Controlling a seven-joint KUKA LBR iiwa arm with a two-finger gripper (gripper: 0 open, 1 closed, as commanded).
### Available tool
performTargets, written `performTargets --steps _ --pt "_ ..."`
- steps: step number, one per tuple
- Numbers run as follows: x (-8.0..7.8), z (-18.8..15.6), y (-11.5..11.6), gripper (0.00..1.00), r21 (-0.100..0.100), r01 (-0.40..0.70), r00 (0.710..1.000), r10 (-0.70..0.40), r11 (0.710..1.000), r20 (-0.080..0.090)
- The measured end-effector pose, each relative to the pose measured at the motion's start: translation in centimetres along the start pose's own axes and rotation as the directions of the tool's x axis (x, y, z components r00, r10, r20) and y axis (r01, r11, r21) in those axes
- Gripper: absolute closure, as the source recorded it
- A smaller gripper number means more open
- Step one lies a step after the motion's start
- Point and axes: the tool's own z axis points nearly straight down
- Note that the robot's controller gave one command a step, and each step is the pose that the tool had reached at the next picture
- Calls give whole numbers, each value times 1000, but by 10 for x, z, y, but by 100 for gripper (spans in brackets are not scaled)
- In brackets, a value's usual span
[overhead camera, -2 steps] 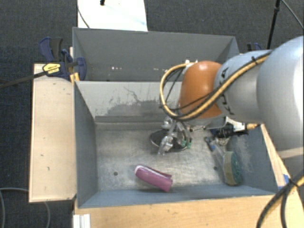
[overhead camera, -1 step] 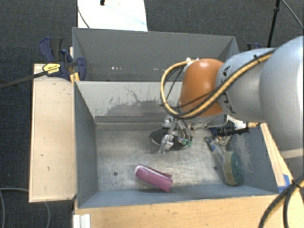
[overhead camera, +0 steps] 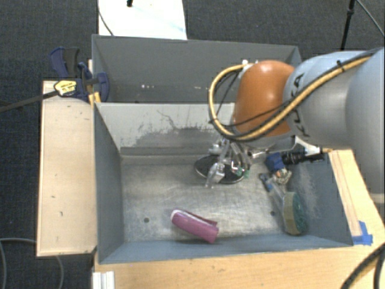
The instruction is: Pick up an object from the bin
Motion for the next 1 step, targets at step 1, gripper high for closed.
performTargets --steps 1 --pt "-1 -11 0 100 0 2 1000 -2 1000 0"
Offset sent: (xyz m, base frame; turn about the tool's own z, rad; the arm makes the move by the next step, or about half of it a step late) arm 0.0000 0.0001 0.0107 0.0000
